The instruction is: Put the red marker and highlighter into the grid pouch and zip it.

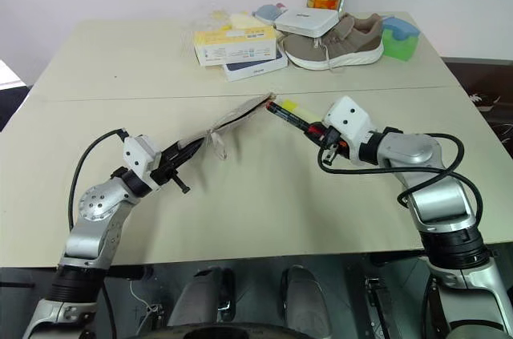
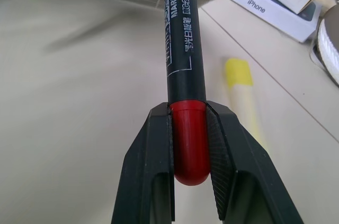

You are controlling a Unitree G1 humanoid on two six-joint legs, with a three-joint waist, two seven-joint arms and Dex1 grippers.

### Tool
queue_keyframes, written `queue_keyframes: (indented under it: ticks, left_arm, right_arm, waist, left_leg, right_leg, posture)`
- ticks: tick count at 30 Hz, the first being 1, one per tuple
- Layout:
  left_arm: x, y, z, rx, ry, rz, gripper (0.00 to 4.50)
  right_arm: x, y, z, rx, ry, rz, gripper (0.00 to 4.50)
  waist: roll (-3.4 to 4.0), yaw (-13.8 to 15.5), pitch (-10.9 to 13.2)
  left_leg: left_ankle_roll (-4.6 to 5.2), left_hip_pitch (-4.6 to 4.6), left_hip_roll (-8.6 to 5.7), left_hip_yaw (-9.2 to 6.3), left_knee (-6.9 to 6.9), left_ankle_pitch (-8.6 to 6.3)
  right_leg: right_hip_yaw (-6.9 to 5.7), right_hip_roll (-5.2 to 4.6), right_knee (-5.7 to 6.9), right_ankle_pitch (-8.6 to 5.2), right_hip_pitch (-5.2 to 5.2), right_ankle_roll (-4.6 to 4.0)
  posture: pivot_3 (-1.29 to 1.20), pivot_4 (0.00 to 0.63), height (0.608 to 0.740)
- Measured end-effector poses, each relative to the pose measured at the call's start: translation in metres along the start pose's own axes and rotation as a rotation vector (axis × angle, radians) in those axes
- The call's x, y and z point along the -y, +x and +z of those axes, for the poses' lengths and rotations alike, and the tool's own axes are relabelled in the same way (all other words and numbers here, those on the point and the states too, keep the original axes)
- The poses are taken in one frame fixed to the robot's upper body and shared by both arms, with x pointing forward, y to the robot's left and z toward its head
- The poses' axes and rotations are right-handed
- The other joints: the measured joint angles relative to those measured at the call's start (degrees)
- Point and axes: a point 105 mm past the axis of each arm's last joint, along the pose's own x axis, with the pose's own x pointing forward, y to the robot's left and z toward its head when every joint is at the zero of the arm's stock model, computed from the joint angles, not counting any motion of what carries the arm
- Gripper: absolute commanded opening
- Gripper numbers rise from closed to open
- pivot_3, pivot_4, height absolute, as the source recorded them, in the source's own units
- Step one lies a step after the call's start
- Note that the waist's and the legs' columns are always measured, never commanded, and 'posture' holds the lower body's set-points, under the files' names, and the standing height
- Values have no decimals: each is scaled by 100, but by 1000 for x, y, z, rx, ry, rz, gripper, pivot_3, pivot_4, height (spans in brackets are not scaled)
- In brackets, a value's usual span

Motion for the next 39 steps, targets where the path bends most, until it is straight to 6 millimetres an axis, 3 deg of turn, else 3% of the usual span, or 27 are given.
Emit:
queue_keyframes:
  ticks: [10,39]
  left_arm:
    - [4,-4,-4,4,-5,-5,0]
    - [6,-2,0,5,-9,2,0]
  right_arm:
    - [3,1,5,11,-5,-3,313]
    - [-2,3,-4,-14,6,29,313]
  waist:
    - [0,-6,0]
    - [0,-5,0]
  left_leg:
    - [0,0,1,-2,0,0]
    - [0,0,0,-1,0,0]
  right_leg:
    - [0,1,0,0,0,0]
    - [0,0,0,0,0,0]
  posture:
    - [0,150,724]
    - [0,150,724]
